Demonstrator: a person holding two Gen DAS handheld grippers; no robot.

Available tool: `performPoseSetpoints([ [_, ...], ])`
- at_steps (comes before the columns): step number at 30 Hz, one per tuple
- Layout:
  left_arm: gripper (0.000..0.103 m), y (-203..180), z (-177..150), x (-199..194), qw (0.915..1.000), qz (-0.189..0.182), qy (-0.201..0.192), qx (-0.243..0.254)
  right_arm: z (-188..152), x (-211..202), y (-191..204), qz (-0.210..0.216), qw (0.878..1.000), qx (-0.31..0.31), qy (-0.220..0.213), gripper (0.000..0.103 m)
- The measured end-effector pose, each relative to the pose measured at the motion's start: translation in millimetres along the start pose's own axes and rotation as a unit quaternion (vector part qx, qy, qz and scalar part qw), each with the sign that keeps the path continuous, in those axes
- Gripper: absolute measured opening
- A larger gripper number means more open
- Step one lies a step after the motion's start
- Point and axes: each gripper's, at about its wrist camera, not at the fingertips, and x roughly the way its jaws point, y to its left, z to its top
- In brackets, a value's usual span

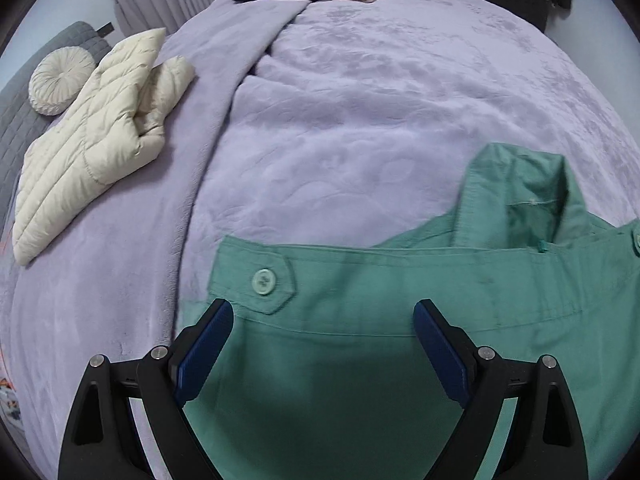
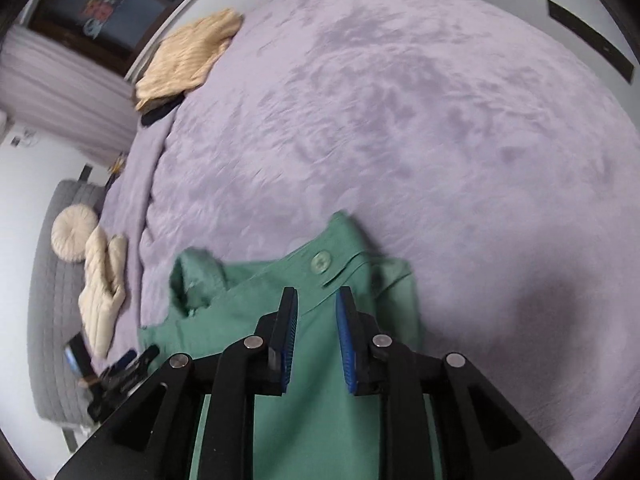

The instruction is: Fold small clothes

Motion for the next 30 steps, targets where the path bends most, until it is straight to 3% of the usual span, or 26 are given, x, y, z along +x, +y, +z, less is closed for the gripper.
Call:
performPoseSetpoints([
  [3, 0.092, 16, 0, 24, 0.9992, 0.025, 0.02, -0.022, -9, 26, -10, -0.081, 0.996, -0.01, 0.028, 0.02],
  [4, 0.092, 21, 0, 30, 0.9988, 0.03, 0.022, -0.03, -8, 27, -26, -0.087, 0.996, 0.015, 0.019, 0.011],
  [6, 0.092, 30, 3, 35, 0.998, 0.041, 0.027, -0.041, -8, 15, -55, -0.091, 0.993, 0.081, -0.004, 0.004],
  [8, 0.092, 39, 6, 30, 0.9973, 0.046, 0.029, -0.05, -11, -4, -69, -0.07, 0.991, 0.113, -0.017, 0.006],
  [9, 0.092, 43, 5, 24, 0.9975, 0.045, 0.025, -0.049, -14, -15, -69, -0.074, 0.991, 0.106, -0.014, 0.014],
  [12, 0.092, 53, -6, 1, 0.9986, 0.037, 0.023, -0.031, -33, -42, -64, -0.077, 0.994, 0.079, -0.011, 0.065],
  [18, 0.092, 68, -62, -44, 0.9987, 0.017, 0.043, -0.023, -102, -59, -67, -0.066, 0.994, 0.077, 0.043, 0.066],
  [20, 0.092, 70, -84, -52, 0.998, 0.013, 0.054, -0.03, -116, -49, -76, -0.07, 0.99, 0.097, 0.07, 0.059],
  [21, 0.092, 71, -93, -54, 0.9977, 0.011, 0.059, -0.033, -121, -46, -78, -0.075, 0.989, 0.099, 0.079, 0.026],
  [22, 0.092, 72, -102, -56, 0.9972, 0.012, 0.065, -0.035, -123, -46, -75, -0.075, 0.99, 0.092, 0.082, 0.006],
  [25, 0.092, 72, -128, -46, 0.9953, 0.034, 0.085, -0.03, -133, -48, -68, -0.129, 0.988, 0.039, 0.074, 0.006],
  [27, 0.092, 77, -145, -35, 0.9936, 0.045, 0.099, -0.031, -141, -40, -81, -0.13, 0.986, 0.059, 0.087, 0.006],
  [30, 0.098, 92, -153, -26, 0.992, 0.026, 0.109, -0.059, -145, -49, -94, -0.109, 0.986, 0.103, 0.07, 0.009],
])
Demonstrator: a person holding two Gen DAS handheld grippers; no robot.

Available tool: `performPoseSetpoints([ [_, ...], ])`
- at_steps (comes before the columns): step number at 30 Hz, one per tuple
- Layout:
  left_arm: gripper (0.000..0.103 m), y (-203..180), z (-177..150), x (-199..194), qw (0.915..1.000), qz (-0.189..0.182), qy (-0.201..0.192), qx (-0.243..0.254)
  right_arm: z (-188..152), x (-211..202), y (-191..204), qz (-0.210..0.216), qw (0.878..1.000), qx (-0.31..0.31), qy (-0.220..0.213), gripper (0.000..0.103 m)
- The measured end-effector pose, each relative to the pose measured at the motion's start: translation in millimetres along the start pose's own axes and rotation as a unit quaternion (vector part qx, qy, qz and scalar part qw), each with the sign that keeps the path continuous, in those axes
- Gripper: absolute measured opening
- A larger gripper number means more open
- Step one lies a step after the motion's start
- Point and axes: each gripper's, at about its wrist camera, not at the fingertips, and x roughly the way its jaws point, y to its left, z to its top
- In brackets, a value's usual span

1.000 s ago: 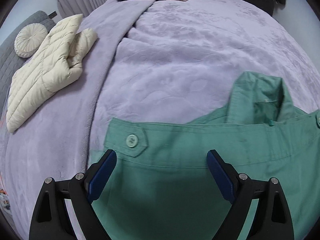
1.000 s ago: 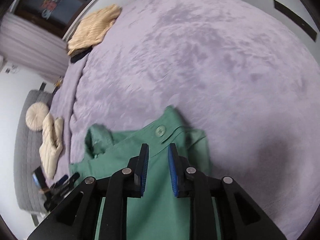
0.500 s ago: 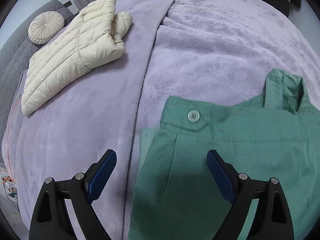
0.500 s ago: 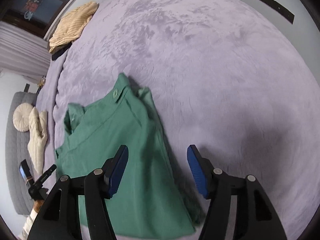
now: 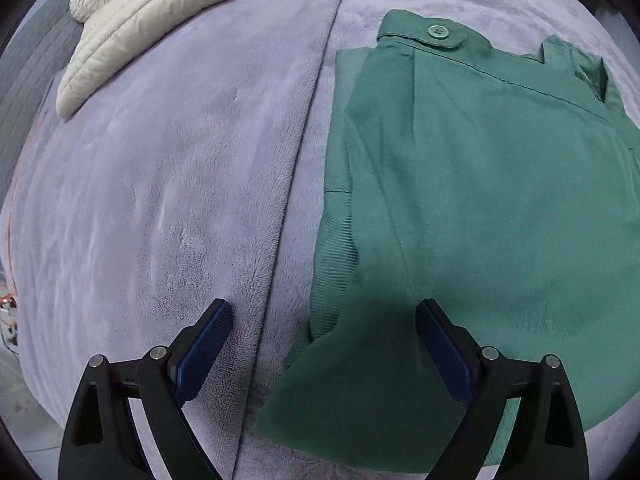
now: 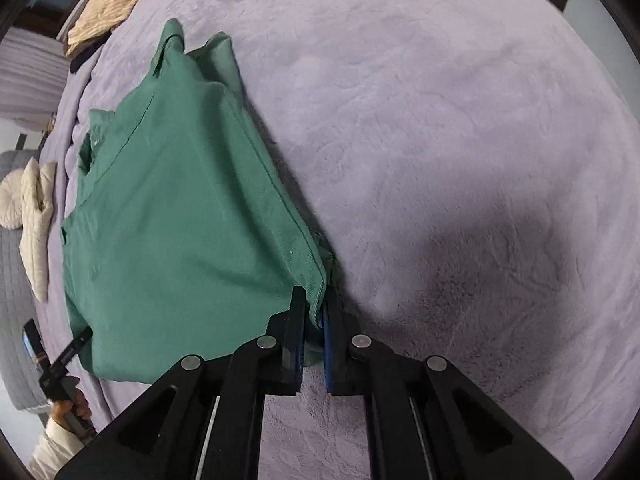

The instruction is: Fold small clothes

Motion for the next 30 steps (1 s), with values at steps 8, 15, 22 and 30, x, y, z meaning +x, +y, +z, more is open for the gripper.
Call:
performPoseSetpoints([
  [8, 0.098, 10, -4, -48, 0.9995, 0.008, -0.03, -0.002, -17, -50, 34, -0.002, 0.998, -0.032, -0.054, 0.028],
  [15, 0.098, -67, 1, -60, 0.996, -0.068, -0.042, 0.038, -45, 21, 167, 0.103, 0.976, -0.189, 0.025, 0.028],
  [22, 0.098, -100, -10, -30, 0.9954, -0.072, -0.03, 0.056, -43, 84, 182, 0.096, 0.968, -0.223, 0.07, 0.022],
  [30, 0.101, 1, -3, -17, 0.9993, 0.026, -0.026, -0.008, 10, 23, 75, -0.01, 0.984, -0.175, 0.001, 0.02],
])
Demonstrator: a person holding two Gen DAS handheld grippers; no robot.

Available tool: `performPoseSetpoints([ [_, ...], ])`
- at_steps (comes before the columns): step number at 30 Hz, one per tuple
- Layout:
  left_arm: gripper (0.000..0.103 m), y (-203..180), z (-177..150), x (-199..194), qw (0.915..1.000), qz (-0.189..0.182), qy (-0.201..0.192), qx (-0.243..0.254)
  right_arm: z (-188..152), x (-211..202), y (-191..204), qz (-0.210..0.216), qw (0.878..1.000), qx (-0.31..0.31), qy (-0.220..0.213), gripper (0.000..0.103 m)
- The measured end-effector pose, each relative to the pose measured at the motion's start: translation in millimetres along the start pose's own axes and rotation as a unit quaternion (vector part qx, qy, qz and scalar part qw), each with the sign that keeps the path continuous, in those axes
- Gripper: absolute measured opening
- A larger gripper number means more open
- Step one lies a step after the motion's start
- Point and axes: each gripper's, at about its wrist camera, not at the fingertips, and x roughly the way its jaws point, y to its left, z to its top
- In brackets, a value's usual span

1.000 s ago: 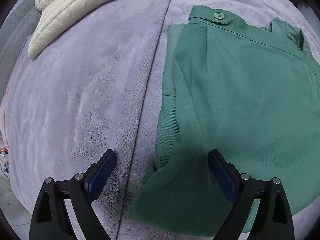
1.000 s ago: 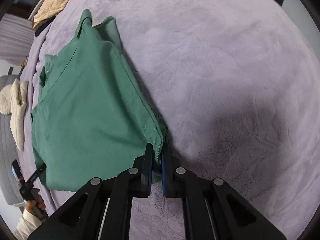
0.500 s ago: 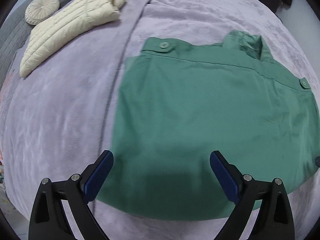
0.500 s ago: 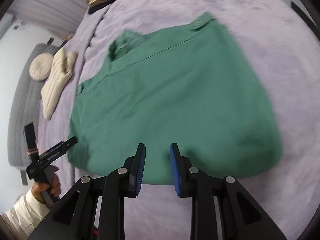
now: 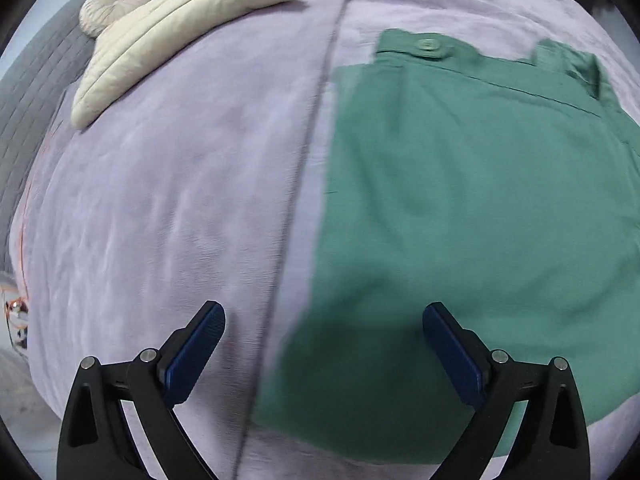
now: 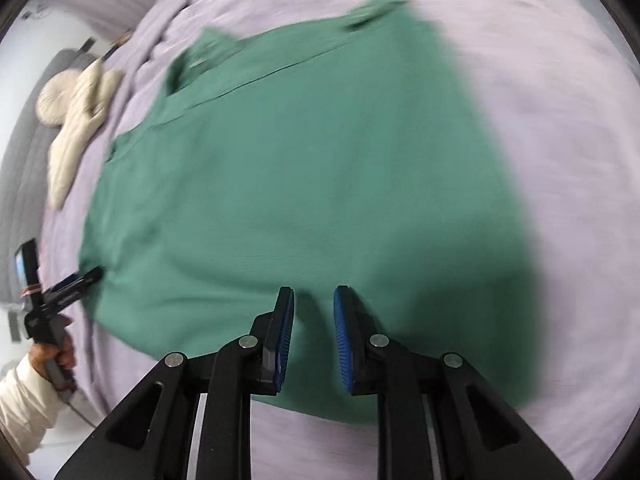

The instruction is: Fold small clothes

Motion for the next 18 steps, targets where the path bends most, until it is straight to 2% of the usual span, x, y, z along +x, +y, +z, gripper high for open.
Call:
performPoseSetpoints([
  [2, 0.102, 31, 2, 7, 0.9986, -0.02, 0.01, -0.047, 2, -7, -30, 0.01, 0.999, 0.04, -0.007, 0.013],
  [3, 0.102, 38, 2, 9, 0.9978, -0.031, 0.013, -0.057, 1, -8, -41, 0.019, 0.998, 0.065, -0.005, 0.001],
  [4, 0.102, 39, 1, 8, 0.9979, -0.031, 0.014, -0.054, -1, -11, -49, 0.026, 0.996, 0.09, -0.007, 0.0],
  [7, 0.102, 26, 3, -9, 0.9999, 0.014, -0.002, -0.002, -5, -23, -45, 0.008, 0.994, 0.105, -0.016, 0.003],
  [9, 0.102, 23, 4, -22, 0.9995, 0.029, -0.009, 0.013, -9, -33, -34, 0.0, 0.994, 0.102, -0.026, 0.006],
  [14, 0.101, 40, 0, -46, 0.9992, 0.008, -0.025, -0.031, -17, -51, -11, 0.0, 0.997, 0.069, -0.047, 0.006],
  [16, 0.101, 40, 2, -34, 0.9992, 0.012, -0.015, -0.036, -16, -46, -11, -0.025, 0.997, 0.065, -0.038, 0.006],
  [18, 0.102, 37, -3, -7, 0.9991, 0.028, 0.012, -0.029, -18, -32, -21, -0.055, 0.995, 0.077, -0.019, 0.006],
])
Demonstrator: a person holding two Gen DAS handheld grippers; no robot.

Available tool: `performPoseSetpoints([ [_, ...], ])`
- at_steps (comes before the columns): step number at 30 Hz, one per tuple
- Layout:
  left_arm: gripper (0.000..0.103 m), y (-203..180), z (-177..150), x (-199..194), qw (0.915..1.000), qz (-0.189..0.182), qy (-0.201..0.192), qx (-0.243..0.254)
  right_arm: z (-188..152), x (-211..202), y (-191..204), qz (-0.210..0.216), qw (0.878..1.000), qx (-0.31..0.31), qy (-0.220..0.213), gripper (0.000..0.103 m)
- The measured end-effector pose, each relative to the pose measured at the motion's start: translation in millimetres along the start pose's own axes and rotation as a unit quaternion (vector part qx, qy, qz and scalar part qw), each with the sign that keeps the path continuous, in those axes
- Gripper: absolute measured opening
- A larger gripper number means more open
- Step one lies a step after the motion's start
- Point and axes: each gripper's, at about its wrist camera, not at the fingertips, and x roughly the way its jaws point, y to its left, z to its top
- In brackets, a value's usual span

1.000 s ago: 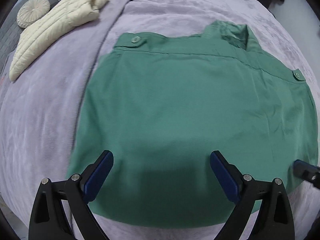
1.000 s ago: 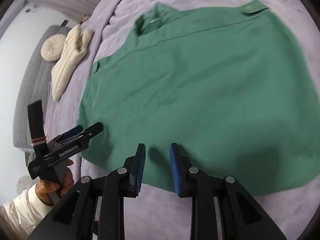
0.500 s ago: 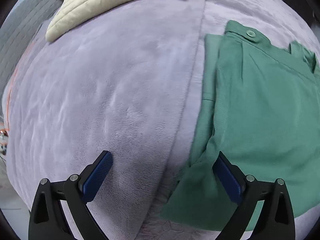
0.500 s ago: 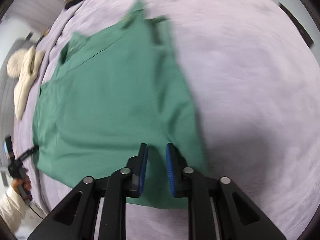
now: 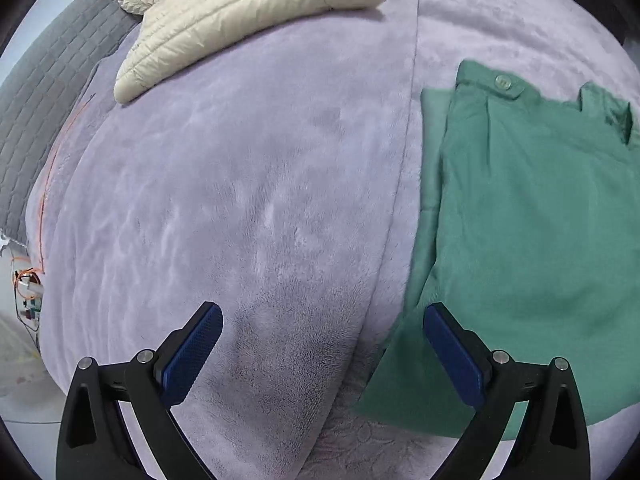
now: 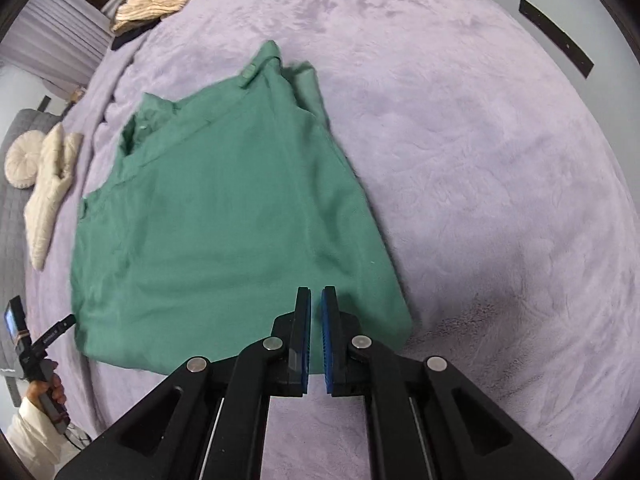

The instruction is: Fold small clothes

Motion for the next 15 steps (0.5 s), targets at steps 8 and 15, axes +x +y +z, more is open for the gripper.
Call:
performPoseSetpoints([
  [8, 0.102, 13, -23, 0, 0.9988, -0.018, 0.028, -0.034, -9, -7, -35, 0.047, 0.995, 0.089, 0.005, 0.006],
  [15, 0.102, 11, -39, -27, 0.9987, -0.037, 0.03, -0.016, -29, -24, -18, 0.055, 0.994, 0.096, 0.004, 0.017],
])
